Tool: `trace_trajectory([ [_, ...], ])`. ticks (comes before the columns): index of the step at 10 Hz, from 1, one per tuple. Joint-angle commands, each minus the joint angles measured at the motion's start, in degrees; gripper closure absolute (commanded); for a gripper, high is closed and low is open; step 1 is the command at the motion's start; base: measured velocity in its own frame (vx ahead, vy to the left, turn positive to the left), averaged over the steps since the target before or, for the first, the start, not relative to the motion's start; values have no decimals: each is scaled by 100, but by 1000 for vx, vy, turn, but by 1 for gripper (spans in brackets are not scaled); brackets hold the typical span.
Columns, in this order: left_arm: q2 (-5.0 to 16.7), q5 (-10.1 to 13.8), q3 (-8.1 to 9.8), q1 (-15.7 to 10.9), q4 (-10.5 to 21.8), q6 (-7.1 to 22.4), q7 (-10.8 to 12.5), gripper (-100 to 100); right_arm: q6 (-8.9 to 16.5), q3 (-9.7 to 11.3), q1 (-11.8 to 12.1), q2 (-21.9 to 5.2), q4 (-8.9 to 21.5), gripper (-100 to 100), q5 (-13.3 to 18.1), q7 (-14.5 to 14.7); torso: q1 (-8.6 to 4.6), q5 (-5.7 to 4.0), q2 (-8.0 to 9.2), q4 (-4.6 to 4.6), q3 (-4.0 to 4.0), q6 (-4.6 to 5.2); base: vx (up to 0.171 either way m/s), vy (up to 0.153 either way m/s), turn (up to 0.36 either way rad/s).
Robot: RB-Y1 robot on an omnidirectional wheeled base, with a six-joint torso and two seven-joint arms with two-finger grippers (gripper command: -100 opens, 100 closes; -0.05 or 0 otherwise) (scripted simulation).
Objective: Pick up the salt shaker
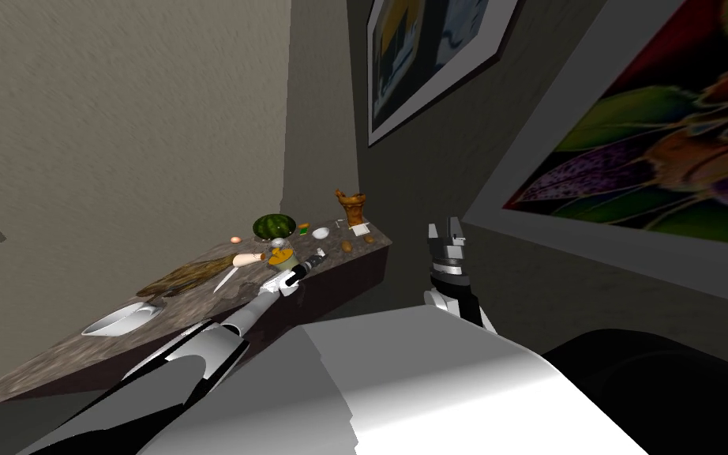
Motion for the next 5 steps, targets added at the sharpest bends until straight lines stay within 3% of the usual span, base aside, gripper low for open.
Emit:
trace_trajectory([
  [1, -43, 22, -116, -286, 286, -34, -19, -100, 0, 0, 0, 0, 0, 0, 0, 0, 0, 0, 0, 0, 0, 0, -56, 3, 48],
  [2, -43, 22, -116, -415, 360, -34, -19, -100, 0, 0, 0, 0, 0, 0, 0, 0, -1, 0, 1, 1, 1, 2, -27, 0, -10],
  [3, -53, 19, -114, -356, 340, -43, -13, -100, 0, 0, 0, 0, 0, 0, 0, 0, -2, -1, -6, 0, -2, 3, -7, 0, -6],
  [4, -55, 19, -116, -375, 358, -48, -14, 100, 0, 0, 0, 0, 0, 0, 0, 0, -2, 0, -11, -2, -6, 1, 0, 0, 0],
  [5, -49, 19, -112, -373, 360, -44, -14, 100, 0, 0, 0, 0, 0, 0, 0, 0, -3, 1, -13, -3, -7, 4, 0, 0, 0],
])
